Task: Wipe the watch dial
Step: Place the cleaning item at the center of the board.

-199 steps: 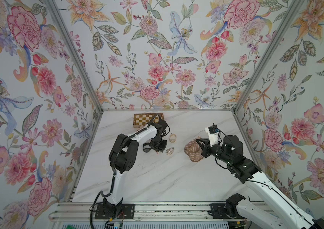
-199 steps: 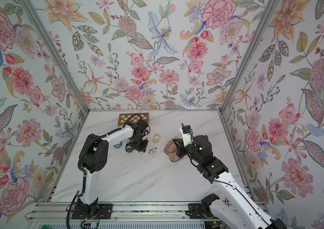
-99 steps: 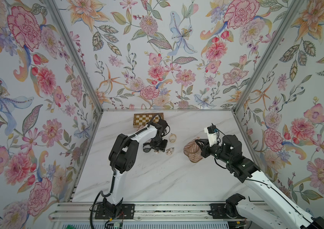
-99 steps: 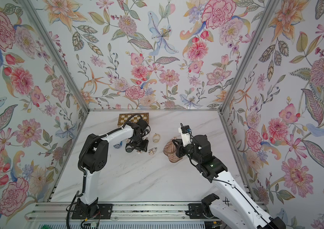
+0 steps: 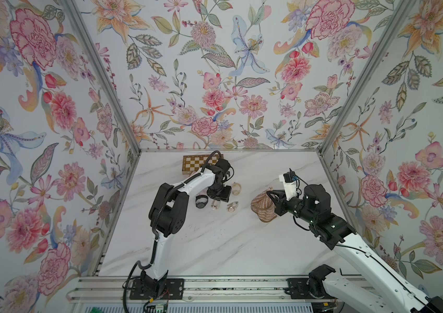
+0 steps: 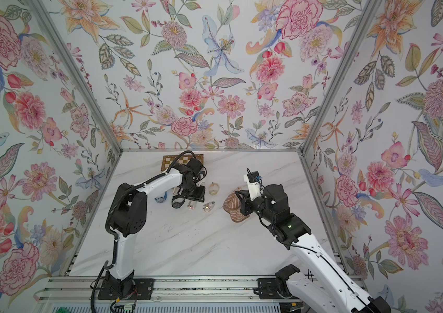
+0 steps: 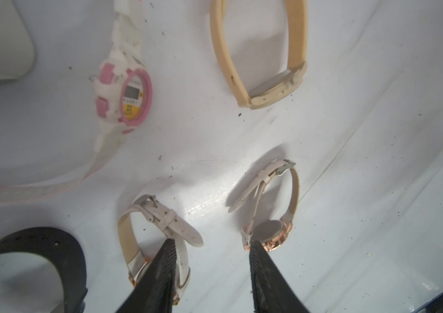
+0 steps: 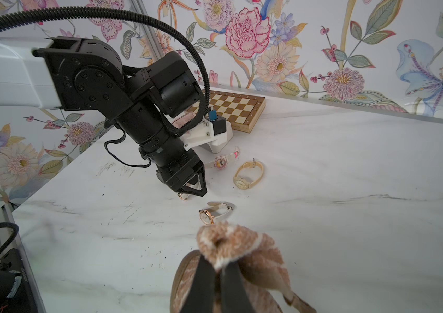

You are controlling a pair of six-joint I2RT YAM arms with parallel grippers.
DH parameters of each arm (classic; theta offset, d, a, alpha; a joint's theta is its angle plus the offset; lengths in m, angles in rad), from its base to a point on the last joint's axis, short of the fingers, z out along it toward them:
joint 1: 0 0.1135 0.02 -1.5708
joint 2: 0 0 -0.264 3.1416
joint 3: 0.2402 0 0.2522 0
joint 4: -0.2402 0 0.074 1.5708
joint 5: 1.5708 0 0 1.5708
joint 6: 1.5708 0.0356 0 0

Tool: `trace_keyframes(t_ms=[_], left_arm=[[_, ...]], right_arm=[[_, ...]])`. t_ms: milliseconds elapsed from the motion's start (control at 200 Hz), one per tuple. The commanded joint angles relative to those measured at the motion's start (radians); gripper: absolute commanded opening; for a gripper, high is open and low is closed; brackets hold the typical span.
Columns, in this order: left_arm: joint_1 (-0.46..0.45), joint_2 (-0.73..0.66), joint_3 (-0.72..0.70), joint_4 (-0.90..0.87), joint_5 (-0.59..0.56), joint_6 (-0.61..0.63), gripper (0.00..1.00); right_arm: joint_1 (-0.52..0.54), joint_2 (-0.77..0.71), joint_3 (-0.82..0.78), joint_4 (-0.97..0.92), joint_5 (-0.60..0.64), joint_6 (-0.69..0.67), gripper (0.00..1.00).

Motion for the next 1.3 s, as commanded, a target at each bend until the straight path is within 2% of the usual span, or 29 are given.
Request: trace_keyframes(t_ms=[0,295,505,801,946,1151,1296], left_arm=[[-0.010,0.001,0.016,0.022,0.010,-0.006,0.43],[-0.009,-0.089,-0.007,0.108,-0.021,-0.017,0.43],[-0.008,-0.253,-0.132,0.273,-0.028,-0.012,0.42],[-0.007,-0.626,-0.457,0.655,-0.049,-0.005,0.40],[-0.006,-0.803,-0.634,0.827,-0.105,0.009,0.40],[0.009,-1.042,-0.903,1.014,-0.208,0.039,0.42],[0.027,-1.178,-1.026,1.066,-0.271,0.066,0.45]], right_arm=[[0.005,-0.003,0.019,0.020,-0.010,0.003,0.00],[0.005,-0.008,0.019,0.017,-0.009,0.004,0.00],[0.006,-0.013,0.029,0.007,-0.010,0.006,0.00],[0.005,0.002,0.078,-0.018,-0.002,0.002,0.00],[0.005,0.030,0.116,-0.028,0.021,-0.006,0.00],[-0.011,0.121,0.171,-0.020,0.088,-0.040,0.00],[-0.047,0.204,0.200,0.022,0.115,-0.054,0.00]])
